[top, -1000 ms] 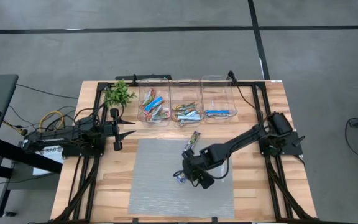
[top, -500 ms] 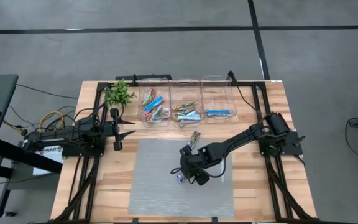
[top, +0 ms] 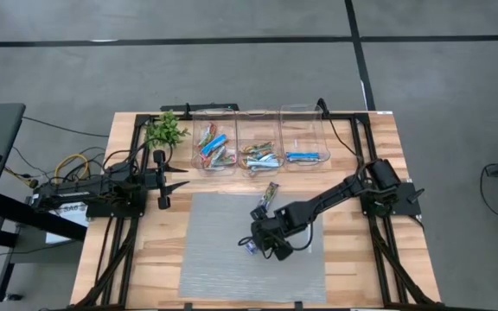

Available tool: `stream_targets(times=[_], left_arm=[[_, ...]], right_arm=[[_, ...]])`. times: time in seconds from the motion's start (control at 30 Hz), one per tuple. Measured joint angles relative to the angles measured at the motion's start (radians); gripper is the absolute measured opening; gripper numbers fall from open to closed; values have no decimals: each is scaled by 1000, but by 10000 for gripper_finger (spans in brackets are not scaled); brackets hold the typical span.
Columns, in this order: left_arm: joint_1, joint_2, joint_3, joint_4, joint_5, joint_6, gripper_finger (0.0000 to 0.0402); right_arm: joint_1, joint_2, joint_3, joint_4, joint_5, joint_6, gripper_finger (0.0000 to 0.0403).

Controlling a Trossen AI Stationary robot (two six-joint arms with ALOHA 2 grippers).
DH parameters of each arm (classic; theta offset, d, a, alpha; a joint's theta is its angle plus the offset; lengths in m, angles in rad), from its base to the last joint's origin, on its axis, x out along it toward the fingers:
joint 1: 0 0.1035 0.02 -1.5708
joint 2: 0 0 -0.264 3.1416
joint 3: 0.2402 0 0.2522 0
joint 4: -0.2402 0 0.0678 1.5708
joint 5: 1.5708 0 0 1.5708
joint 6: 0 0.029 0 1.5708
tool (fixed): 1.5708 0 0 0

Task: Pick and place Granola Bars by type
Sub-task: Put the blue granola bar into the right transparent bin

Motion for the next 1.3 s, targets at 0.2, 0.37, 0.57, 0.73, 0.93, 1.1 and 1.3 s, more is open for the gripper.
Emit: stream_targets(times=[0.2, 0.37, 0.57, 0.73, 0.93, 1.1, 1.3], left_arm=[[0, 0, 0, 0, 0, 0, 149], [0, 0, 0, 0, 0, 0, 149], [0, 0, 0, 0, 0, 0, 149], [0, 0, 0, 0, 0, 0, 149], [0, 0, 0, 0, 0, 0, 149], [0, 0, 0, 0, 0, 0, 149], [0, 0, 0, 0, 0, 0, 149]], right_arm=[[8, 2, -1, -3, 0, 0, 83], [7, -5, -3, -2, 3, 33, 41], [-14, -79, -4, 49, -9, 158, 35], [-56, -169, -4, 105, -11, 292, 38], [-140, -267, -4, 131, 23, 418, 35], [-249, -336, -3, 125, 102, 428, 34], [-407, -389, -3, 88, 197, 429, 36]])
